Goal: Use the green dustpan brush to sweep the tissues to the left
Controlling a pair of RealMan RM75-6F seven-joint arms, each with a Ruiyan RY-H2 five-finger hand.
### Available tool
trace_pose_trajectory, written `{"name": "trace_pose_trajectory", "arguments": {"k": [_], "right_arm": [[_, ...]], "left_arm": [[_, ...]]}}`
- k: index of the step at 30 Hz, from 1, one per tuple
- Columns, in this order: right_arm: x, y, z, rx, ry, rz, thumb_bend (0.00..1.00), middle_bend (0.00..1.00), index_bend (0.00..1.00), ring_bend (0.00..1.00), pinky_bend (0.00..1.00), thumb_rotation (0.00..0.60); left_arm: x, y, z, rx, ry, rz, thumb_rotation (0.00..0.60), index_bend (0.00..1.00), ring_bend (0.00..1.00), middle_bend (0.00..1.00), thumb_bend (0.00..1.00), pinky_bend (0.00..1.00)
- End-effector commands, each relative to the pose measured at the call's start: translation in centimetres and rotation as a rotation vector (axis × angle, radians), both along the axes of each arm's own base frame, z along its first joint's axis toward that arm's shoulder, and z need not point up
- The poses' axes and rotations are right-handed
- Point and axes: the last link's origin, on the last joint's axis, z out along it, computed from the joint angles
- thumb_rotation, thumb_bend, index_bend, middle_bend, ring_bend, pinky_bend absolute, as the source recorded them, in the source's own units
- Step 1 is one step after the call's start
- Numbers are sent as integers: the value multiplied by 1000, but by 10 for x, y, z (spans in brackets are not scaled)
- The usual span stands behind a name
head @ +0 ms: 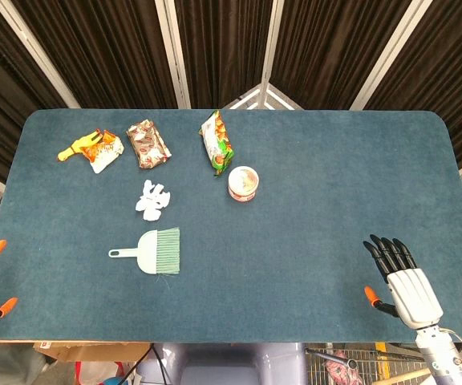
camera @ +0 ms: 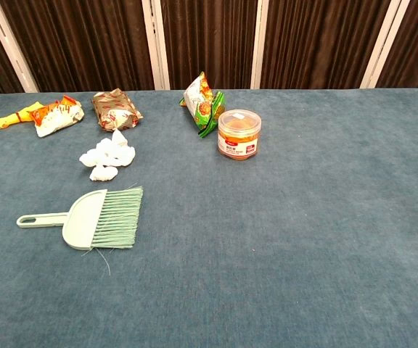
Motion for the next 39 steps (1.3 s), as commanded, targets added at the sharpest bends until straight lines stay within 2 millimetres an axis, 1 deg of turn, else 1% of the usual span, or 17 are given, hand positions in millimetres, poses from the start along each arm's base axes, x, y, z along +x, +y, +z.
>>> {"name": "trace_pose_trajectory", "arguments": {"k": [1,10,12,14,15,16,17,19,20,22,24,25,28,31,33,35,39], "right_arm": [[0,0,0,0,1,0,344,0,0,0,0,600],[2,0,-1,1,-1,5,343,0,0,0,0,600],[2,0,-2,7,2,5,343,0,0,0,0,600],[2,0,-3,10,3,3,343,0,0,0,0,600],[2,0,-2,10,2,2,343,0,0,0,0,600],[2,0,-2,9,1,2,343,0,0,0,0,600],[2,0,-2,9,-1,2,343,0,0,0,0,600],[2,0,-2,9,-5,1,343,0,0,0,0,600],[2,0,-2,10,-6,2,344,0,0,0,0,600],[3,0,-3,14,-9,2,344,0,0,0,0,600],[2,0,-3,17,-10,1,344,0,0,0,0,600],[2,0,-3,18,-14,-1,344,0,0,0,0,600],[2,0,-2,20,-20,-4,344,0,0,0,0,600],[2,-1,-1,21,-25,-8,343,0,0,0,0,600],[2,-1,-1,21,-29,-8,343,0,0,0,0,600],[1,-1,0,21,-34,-10,344,0,0,0,0,600],[1,-1,1,21,-43,-14,343,0,0,0,0,600]], "left_arm": [[0,0,0,0,1,0,600,0,0,0,8,31],[-1,-1,0,-4,9,7,600,0,0,0,8,32],[-1,0,0,-6,9,8,600,0,9,0,8,64],[0,3,-1,-12,22,10,600,0,70,4,8,164],[1,6,-2,-13,30,7,600,0,149,22,8,249],[3,8,-3,-16,36,1,600,0,253,50,8,338],[5,12,-5,-19,42,-6,600,0,326,71,8,398],[12,23,-10,-32,54,-25,600,6,519,128,10,567],[16,29,-13,-41,57,-32,600,18,571,149,12,618],[25,43,-23,-69,58,-51,600,97,706,234,32,741],[36,59,-34,-97,58,-67,600,156,783,301,45,812],[44,71,-43,-119,60,-78,600,177,821,345,58,847],[59,94,-63,-159,79,-90,600,226,890,452,125,913],[70,115,-86,-192,102,-93,600,255,916,480,196,927],[75,124,-98,-209,116,-88,600,263,922,502,239,931],[79,131,-111,-227,119,-68,600,265,922,545,258,933],[84,141,-131,-259,134,-35,600,267,944,774,265,937]]}}
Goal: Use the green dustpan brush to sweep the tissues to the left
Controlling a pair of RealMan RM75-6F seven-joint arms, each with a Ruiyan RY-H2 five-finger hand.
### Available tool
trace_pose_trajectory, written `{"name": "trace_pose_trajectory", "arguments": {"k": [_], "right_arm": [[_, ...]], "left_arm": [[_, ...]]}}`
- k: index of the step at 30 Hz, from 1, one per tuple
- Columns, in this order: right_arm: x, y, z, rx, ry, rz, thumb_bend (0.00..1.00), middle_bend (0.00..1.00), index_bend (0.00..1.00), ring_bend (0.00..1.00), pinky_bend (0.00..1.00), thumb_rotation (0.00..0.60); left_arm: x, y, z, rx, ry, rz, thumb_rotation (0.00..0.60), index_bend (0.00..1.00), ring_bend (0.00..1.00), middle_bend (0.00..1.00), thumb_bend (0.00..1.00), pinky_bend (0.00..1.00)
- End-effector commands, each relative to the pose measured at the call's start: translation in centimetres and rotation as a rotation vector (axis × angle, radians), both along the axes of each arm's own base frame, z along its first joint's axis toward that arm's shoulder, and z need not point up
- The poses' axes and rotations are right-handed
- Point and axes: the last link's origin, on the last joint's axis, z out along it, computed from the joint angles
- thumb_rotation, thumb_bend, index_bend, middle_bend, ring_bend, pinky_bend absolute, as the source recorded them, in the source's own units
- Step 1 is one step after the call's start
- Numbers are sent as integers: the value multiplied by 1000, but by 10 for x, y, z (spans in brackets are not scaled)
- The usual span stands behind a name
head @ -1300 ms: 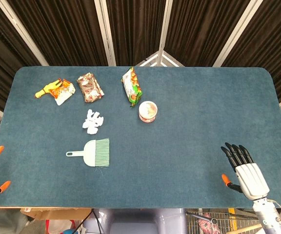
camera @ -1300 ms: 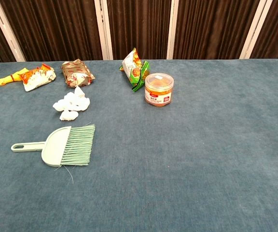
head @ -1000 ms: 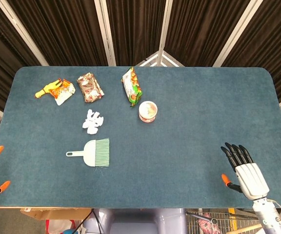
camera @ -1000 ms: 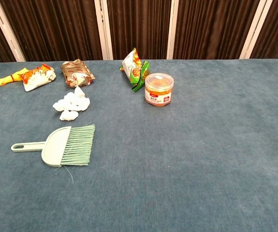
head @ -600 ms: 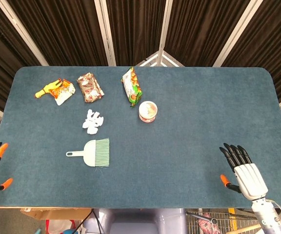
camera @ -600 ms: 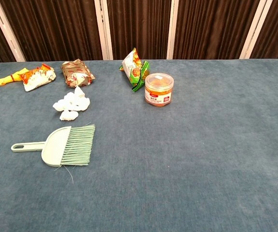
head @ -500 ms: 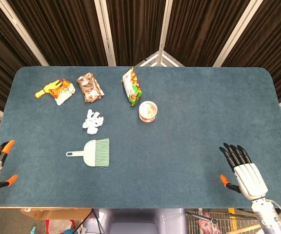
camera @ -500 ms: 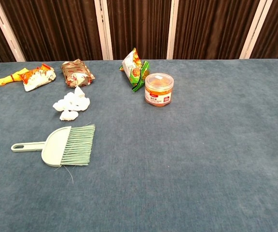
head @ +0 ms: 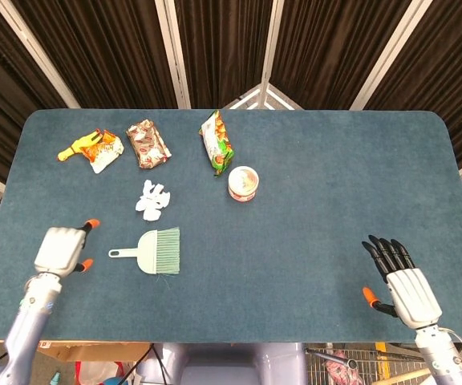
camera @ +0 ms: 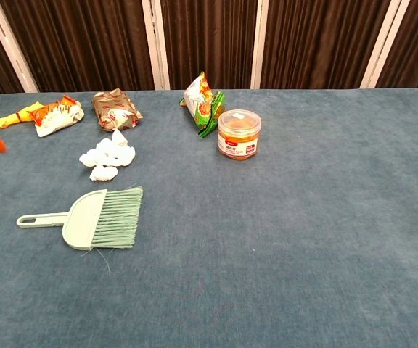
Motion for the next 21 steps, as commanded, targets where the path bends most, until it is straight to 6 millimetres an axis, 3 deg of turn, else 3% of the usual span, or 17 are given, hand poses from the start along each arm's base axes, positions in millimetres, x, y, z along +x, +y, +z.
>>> {"name": "trace_pose_trajectory", "arguments": {"k": [1,10,21], "right_arm": [[0,0,0,0,-4,-2,344,0,0,0,0,600],[1,-1,0,2,-12,-2,344,0,0,0,0,600],[1,0,0,2,-16,1,344,0,0,0,0,600]], "left_arm": [[11,14,-24,-36,10,15,600,272,955,819,265,942],[19,26,-52,-60,31,43,600,396,1000,983,283,981],[26,27,-72,-87,-21,103,600,452,1000,994,330,987]]}}
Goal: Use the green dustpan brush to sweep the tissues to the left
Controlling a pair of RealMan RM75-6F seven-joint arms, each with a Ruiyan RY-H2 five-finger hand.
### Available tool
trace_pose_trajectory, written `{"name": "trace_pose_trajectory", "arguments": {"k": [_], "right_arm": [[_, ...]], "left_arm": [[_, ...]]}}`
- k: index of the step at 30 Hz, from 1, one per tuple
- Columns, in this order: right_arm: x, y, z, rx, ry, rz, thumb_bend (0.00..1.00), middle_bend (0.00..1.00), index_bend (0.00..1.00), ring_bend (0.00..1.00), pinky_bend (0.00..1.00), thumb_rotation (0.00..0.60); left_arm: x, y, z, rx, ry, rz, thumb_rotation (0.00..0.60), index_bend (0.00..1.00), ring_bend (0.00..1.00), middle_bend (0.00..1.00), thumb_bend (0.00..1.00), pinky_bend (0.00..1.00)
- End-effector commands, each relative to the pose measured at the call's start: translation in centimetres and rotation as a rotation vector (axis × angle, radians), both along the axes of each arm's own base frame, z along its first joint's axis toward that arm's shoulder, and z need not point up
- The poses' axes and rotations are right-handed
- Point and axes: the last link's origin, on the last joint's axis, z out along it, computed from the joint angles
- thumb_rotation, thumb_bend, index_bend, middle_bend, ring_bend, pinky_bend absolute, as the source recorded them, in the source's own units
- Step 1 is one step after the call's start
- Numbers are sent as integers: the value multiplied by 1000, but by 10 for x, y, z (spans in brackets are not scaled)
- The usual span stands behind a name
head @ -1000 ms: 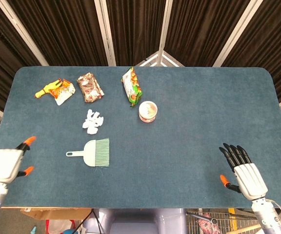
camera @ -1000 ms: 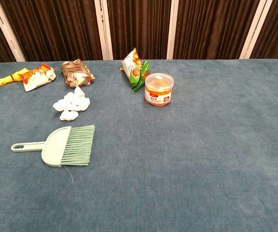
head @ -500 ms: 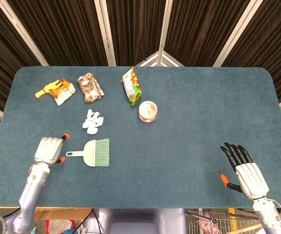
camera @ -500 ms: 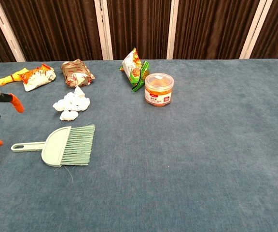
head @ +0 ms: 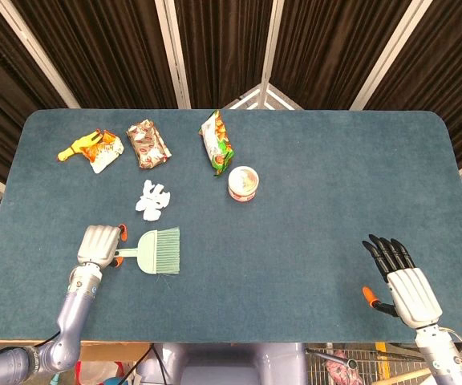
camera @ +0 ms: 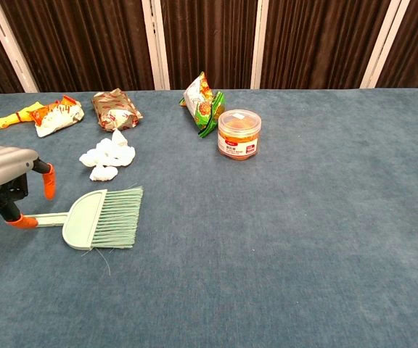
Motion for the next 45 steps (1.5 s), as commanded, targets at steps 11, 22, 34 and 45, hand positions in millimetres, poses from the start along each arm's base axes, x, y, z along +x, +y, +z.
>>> {"name": "trace_pose_trajectory", "arguments": {"k": [11,22,34,45], "right_arm": [[0,0,0,0,-1,-2,343,0,0,0,0,600],[0,0,0,-2,-3,-1,343,0,0,0,0,600],[-1,0,0,-1,-4,-7,343,0,0,0,0,600],[-1,1,1,-2,-5,-10,343,0,0,0,0,600]], "left_arm": [[4,-5,-15,-37,-1,20,600,449,1000,994,358,987],[1,-5,-23,-47,3,51,600,582,1000,1000,659,987],[16,2,5,48,-47,-18,600,731,1000,1000,814,992],[54,27,49,128,-30,-139,600,753,1000,1000,822,992]]}}
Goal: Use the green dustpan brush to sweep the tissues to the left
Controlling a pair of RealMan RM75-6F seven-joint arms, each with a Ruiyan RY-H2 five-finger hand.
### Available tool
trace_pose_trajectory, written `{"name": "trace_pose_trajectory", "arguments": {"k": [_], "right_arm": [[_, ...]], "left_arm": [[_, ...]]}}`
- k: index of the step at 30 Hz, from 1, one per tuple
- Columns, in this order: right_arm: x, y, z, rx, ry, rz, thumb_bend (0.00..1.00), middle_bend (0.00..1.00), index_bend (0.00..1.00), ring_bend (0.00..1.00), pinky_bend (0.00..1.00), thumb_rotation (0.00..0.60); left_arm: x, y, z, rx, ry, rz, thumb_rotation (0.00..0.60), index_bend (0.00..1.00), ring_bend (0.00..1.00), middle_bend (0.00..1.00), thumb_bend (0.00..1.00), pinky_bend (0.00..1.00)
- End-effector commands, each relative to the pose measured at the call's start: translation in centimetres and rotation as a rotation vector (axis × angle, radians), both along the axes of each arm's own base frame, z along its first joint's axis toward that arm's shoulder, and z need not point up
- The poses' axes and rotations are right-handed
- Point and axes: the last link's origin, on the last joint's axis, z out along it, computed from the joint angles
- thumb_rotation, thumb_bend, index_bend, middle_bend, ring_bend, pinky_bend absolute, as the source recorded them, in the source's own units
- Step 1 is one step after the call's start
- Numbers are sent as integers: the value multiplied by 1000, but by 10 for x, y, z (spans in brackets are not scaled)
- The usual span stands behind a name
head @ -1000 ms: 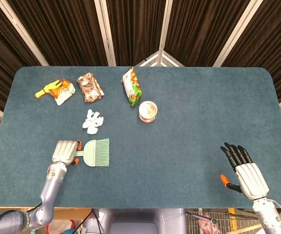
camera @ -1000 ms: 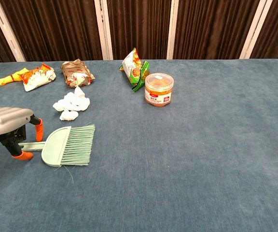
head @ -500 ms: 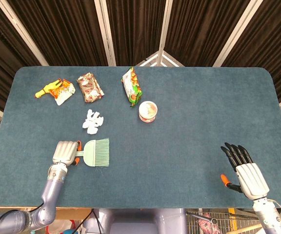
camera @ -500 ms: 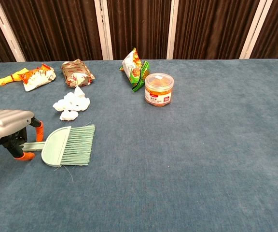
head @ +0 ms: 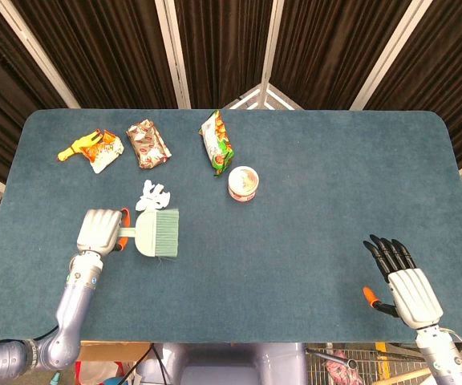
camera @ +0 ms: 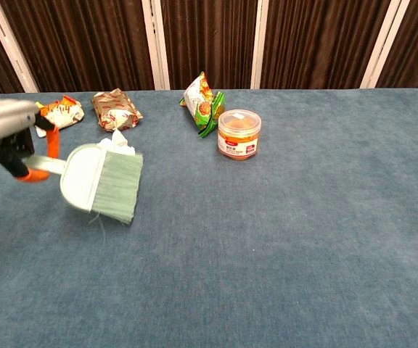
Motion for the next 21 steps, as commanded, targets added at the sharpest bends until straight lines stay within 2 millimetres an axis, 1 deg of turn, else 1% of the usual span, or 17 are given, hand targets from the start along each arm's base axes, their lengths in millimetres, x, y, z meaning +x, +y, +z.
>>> {"name": "trace_pose_trajectory", "arguments": {"k": [1,5,9,11,16,19,21], "right_arm": [[0,0,0,1,0,-1,344,0,0,0,0,600],[0,-1,-1,3,-2,-5,343,0,0,0,0,600],[-1,-2,-1,3,-6,-14,343,0,0,0,0,600],[-1,-3,0,3,-8,-18,344,0,0,0,0,600],[-2,-4,1,2,-24,-27,343,0,0,0,0,600],[-2,-4,2,5,-33,-35,343,0,0,0,0,600],[-3,-5,2,8,-35,-40,343,0,0,0,0,600]], "left_arm": [[14,10,10,25,25,-47,600,755,1000,1000,823,992],[36,28,18,51,46,-99,600,765,1000,1000,823,992],[58,47,20,80,61,-135,600,769,1000,1000,823,992],[66,55,19,91,64,-144,600,770,1000,1000,822,992],[79,77,12,105,95,-145,600,770,1000,1000,823,992],[82,86,8,109,125,-143,600,770,1000,1000,823,992],[81,92,6,111,154,-142,600,770,1000,1000,822,992]]}}
